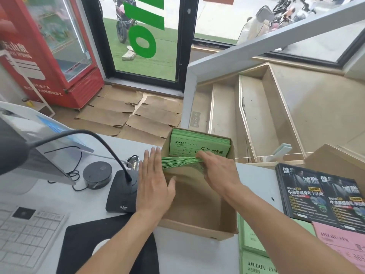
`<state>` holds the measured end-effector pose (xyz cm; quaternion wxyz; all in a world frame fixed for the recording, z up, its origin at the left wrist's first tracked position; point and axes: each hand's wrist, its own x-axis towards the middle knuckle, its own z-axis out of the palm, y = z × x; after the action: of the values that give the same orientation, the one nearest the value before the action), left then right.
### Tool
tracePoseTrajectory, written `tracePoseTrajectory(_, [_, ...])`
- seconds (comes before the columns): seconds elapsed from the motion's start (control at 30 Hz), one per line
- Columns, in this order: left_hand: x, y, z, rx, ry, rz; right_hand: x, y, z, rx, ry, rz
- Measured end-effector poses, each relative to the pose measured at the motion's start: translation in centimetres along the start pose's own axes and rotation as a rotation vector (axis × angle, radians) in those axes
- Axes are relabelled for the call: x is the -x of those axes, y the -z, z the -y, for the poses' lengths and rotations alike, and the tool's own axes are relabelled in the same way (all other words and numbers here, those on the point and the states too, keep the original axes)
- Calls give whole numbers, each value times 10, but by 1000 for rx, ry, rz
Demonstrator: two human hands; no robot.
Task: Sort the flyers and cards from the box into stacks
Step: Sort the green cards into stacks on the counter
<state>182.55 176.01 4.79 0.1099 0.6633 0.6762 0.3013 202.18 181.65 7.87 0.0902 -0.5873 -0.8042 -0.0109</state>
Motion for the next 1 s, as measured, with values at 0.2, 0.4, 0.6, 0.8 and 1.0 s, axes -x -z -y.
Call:
tracePoseTrajectory(0.2, [36, 68, -39, 567, -277, -81, 83, 121, 1, 8, 240, -56])
tracePoseTrajectory(0.4, [128, 51, -72, 710, -254, 468, 216, 130, -21, 5, 206, 87])
tracePoseTrajectory(0.6, [201, 0, -95, 728, -135, 660, 323, 93, -41, -39, -4, 99])
tracePoseTrajectory(0.8, [241, -21, -101, 667, -56, 776, 387, 64, -60, -146, -150, 136])
tracePoseTrajectory(1.0, [262, -17, -108, 598, 113, 683, 415, 53, -84, -527, -427, 230])
